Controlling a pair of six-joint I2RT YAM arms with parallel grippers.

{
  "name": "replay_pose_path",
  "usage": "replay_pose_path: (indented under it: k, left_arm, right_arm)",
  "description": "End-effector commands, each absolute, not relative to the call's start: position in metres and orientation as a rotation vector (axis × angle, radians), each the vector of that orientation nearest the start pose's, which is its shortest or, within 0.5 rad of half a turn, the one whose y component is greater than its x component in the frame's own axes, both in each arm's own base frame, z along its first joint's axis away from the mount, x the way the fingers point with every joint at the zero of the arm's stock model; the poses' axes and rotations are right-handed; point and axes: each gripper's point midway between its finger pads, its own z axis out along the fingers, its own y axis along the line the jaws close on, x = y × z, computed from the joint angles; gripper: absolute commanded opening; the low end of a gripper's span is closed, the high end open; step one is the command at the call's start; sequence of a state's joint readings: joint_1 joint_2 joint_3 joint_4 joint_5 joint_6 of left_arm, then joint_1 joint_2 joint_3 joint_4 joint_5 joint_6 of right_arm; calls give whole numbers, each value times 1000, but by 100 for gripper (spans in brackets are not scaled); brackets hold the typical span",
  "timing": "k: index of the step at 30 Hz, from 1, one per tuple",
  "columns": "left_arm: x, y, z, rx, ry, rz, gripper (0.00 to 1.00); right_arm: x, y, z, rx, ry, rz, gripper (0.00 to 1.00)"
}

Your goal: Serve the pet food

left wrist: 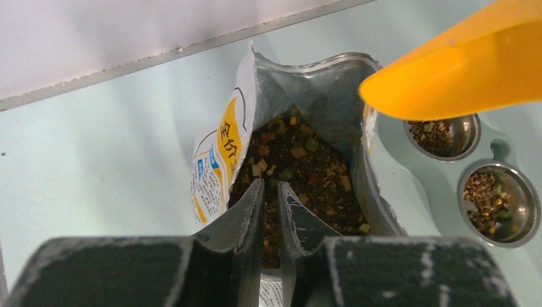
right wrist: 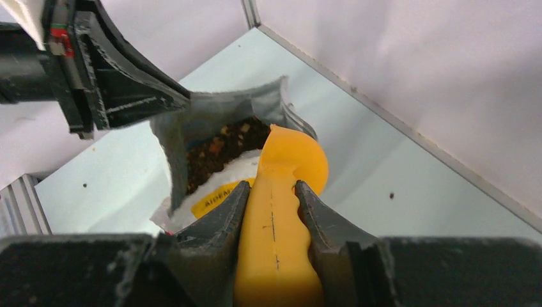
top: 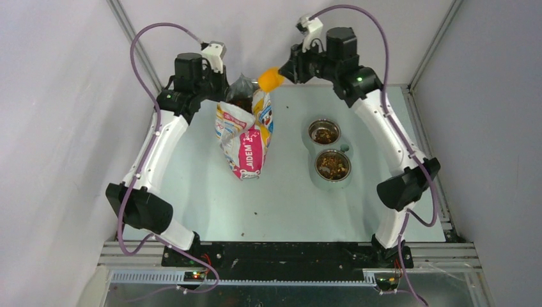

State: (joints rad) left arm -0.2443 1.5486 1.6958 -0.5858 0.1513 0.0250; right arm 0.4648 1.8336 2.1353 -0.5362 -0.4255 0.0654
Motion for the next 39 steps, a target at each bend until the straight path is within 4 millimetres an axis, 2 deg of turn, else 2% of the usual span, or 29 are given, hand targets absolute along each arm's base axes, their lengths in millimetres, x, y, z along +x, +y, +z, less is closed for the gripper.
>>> replay_pose_path:
  k: [1,5,9,11,13,17,19,22,31,39]
  left_arm:
    - [431,-127,336,237,2001,-338,20]
    - [428,-125,322,240,2062,-355,21]
    - [428,-122,310,251,2088,-357,21]
    - [429,-123,305,257,2105,-360,19]
    - [430,-125,303,259,2111,-372,17]
    - [433,-130,304,262,2106,-405,10]
    - [435,-133,303,262,2108,-418,6]
    - [437,-134,305,253,2101,-431,0]
    - [435,-137,312,252,2080,-444,0]
    - [428,-149,310,277,2077,-501,0]
  right_arm:
    - [430,334,442,-666,1590,740,0]
    - [426,351,442,-676,1576,728,0]
    - [424,360,458,-693,1516,716,0]
    - [422,367,454,-723,1512,716,0]
    - [425,374,434,-755,1549,696,0]
    - [429,381,377,-785,1705,698,0]
    - [430,383,359,-782,1755,703,0]
    - [431,388,345,-788,1783,689,0]
    - [459,405,311,-737,1814,578,0]
    - [473,413,245,-786,1909,515,0]
